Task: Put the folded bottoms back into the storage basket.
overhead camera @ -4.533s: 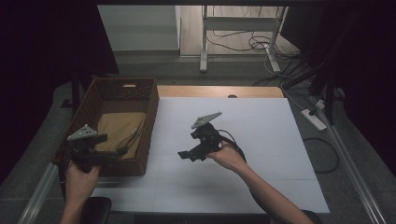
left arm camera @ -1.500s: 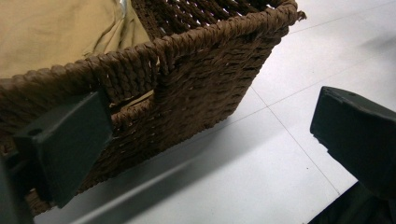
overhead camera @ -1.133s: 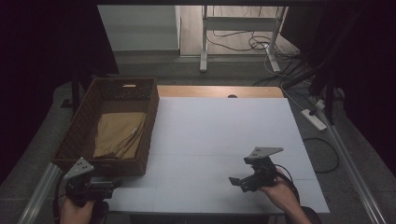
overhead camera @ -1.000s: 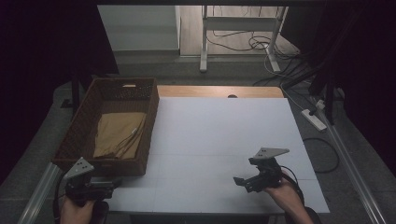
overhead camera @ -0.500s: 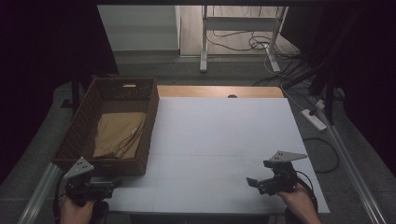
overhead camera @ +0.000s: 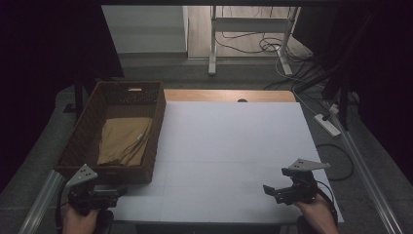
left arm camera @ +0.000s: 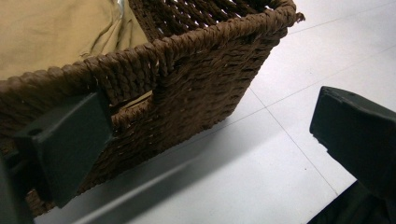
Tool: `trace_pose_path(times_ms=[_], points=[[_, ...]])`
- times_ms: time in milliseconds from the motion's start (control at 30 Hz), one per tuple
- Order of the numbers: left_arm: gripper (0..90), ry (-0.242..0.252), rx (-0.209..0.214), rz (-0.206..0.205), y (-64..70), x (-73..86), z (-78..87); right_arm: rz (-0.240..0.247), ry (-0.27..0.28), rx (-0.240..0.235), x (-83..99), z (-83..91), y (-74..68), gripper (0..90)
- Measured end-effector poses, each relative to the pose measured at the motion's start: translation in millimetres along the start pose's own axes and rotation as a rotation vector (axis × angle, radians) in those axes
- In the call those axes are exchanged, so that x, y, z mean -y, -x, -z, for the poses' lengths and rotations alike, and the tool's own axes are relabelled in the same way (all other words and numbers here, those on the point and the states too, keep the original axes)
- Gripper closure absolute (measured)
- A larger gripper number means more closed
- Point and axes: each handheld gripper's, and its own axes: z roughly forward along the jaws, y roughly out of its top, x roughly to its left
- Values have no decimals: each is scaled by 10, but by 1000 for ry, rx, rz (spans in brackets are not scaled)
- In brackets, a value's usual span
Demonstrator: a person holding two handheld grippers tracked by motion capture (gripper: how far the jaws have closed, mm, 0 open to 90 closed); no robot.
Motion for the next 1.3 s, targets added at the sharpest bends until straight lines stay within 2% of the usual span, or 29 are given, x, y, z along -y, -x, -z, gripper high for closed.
trace_pose_path(times_ms=[433, 833, 1100, 1300], points=[[0, 0, 1, 1, -1, 1, 0, -12, 8, 36, 56, 121, 23, 11], [3, 0, 2, 3, -2, 3, 1, -47, 27, 47, 120, 237, 48, 13], [5, 2, 4, 4, -6, 5, 3, -33, 9, 85, 154, 289, 12, 13], [3, 1, 4, 5, -5, 1, -1, -19, -7, 89, 153, 271, 4, 13]])
